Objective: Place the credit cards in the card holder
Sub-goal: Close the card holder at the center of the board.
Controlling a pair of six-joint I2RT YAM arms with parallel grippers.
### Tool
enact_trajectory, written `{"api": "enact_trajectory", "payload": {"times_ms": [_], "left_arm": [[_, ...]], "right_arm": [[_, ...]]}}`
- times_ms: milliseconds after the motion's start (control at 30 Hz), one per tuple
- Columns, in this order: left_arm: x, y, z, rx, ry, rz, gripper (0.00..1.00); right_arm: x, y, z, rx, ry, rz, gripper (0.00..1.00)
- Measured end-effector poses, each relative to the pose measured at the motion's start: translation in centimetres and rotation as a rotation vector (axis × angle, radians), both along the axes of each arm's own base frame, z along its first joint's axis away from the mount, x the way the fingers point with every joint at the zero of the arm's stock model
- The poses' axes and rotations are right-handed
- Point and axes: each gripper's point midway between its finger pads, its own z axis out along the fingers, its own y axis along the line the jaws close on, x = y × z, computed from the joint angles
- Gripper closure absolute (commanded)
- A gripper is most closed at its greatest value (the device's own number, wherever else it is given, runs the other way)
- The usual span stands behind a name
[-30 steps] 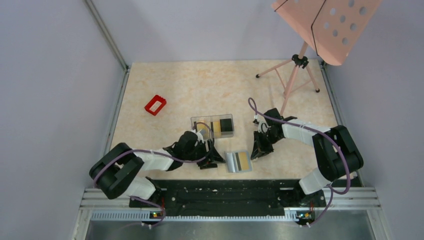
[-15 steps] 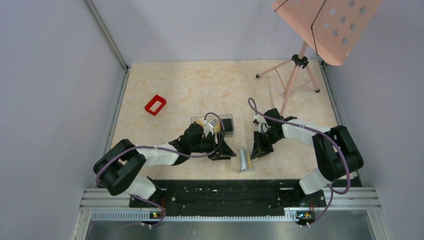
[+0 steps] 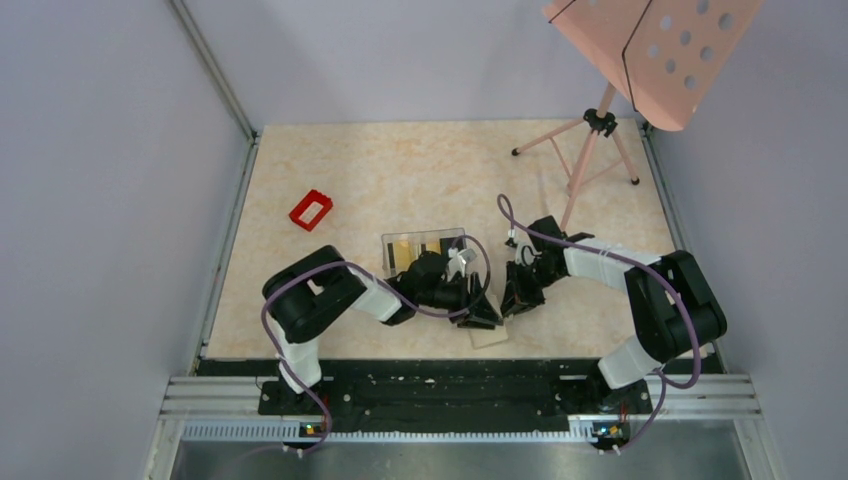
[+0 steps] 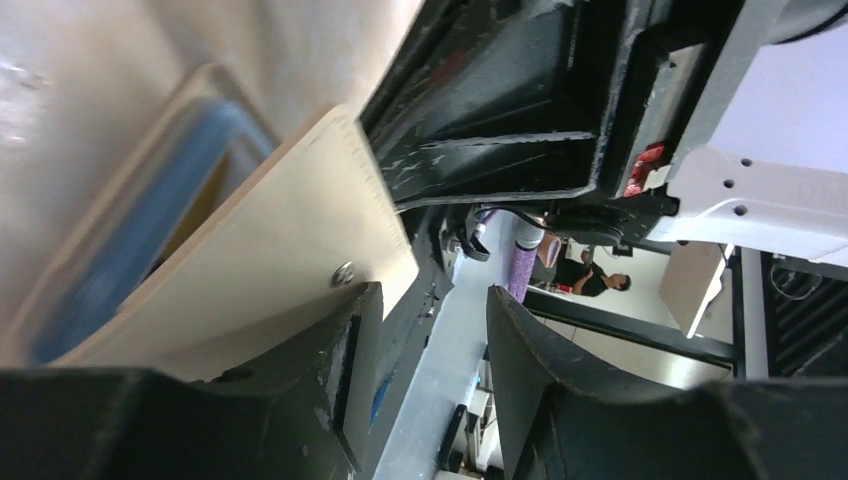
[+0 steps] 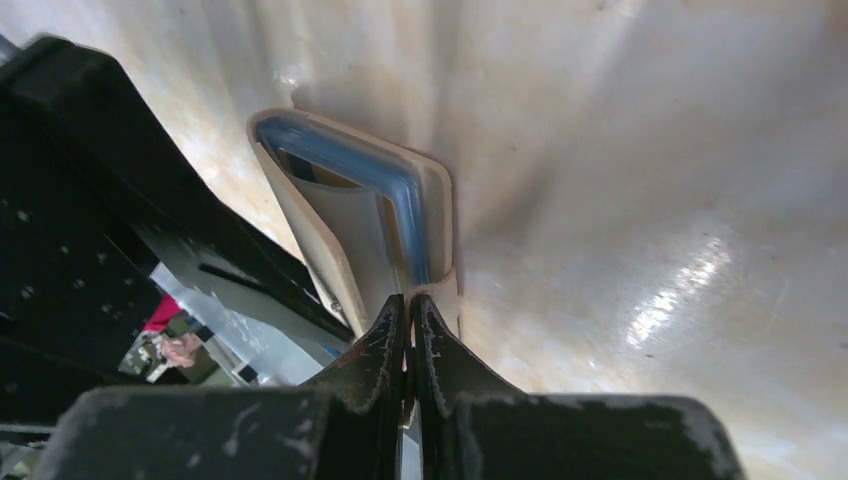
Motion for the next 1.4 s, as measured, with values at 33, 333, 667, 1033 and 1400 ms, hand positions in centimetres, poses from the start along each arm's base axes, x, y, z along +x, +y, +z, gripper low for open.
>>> {"api": "enact_trajectory", "payload": {"times_ms": [33, 333, 667, 1033, 1400], "left_arm": [[-0.1, -0.3, 0.2, -0.009, 0.001, -0.006, 0.53], [-0.5, 0.9, -0.5, 0.114, -0.012, -0.008, 0.71], [-0.1, 3.8, -1.2, 0.356, -0.096, -0.005, 0.96], [-0.8, 4.4, -3.2, 0.502, -0.107, -0.096, 1.00], [-1.2, 3.6, -3.0, 0.480, -0.113, -0.097, 0.83]], "right_arm": [[0.0, 0.2, 0.1, 0.010, 0.005, -0.003, 1.00], [-1.4, 1.5, 0.8, 0.121, 0.074, -0.059, 1.00], [-1.8, 2.3, 2.7, 0.200, 0.083, -0.096, 0.75], [0.2, 2.4, 4.2, 0.187, -0.023, -0.064, 0.79], [1.4, 3.7, 3.1, 0.253, -0.031, -0.034, 1.00]]}}
